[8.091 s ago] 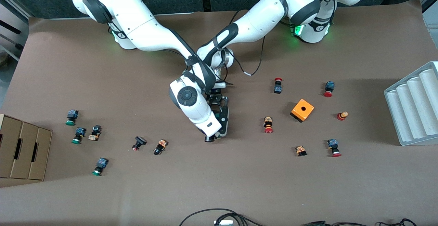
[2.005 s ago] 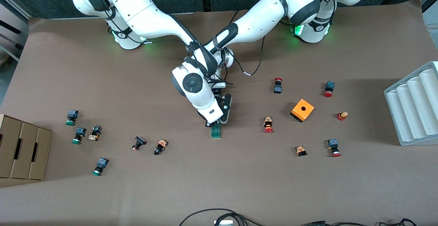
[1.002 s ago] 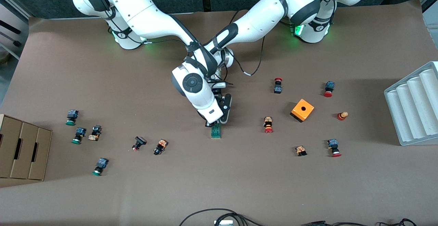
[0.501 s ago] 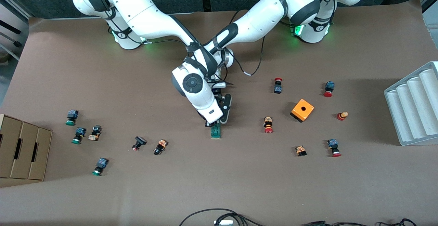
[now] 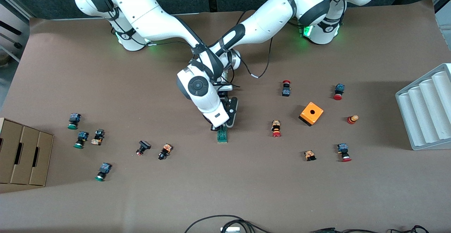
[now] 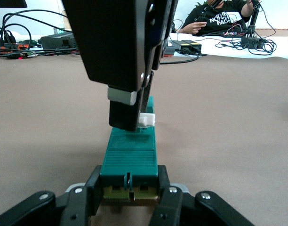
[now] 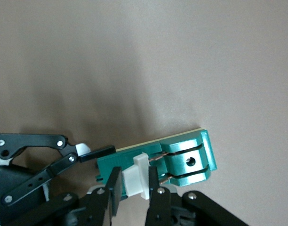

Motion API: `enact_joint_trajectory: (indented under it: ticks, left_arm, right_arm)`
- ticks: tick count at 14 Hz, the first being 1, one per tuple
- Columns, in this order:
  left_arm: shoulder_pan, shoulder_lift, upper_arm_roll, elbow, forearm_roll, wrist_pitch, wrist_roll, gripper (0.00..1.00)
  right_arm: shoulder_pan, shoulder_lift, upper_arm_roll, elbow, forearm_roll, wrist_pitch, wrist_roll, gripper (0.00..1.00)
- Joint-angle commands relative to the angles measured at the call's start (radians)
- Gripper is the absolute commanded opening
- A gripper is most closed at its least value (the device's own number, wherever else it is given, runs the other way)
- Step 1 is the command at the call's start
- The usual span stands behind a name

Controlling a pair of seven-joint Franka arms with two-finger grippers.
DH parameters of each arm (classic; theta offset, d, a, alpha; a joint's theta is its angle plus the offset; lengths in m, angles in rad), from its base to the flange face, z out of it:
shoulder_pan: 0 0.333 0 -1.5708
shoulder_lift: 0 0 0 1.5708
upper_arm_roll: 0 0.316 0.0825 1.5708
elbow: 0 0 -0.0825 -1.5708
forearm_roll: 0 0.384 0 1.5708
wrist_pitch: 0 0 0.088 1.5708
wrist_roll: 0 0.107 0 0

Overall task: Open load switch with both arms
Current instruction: 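Press the handle fully down into the contacts with the right gripper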

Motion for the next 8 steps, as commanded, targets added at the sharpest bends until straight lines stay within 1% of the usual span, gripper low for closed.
enact_joint_trajectory:
  ticks: [1, 8]
  left_arm:
    - [-0.008, 0.028, 0.005, 0.008, -0.002, 0.004, -0.024, 0.33]
    - [-0.008, 0.028, 0.005, 0.008, -0.002, 0.004, -0.026, 0.33]
  right_arm:
    - [0.01, 0.014, -0.004, -0.013, -0.018, 0.033, 0.025, 0.29]
    - [0.012, 0.021, -0.004, -0.013, -0.018, 0.045, 0.025, 0.29]
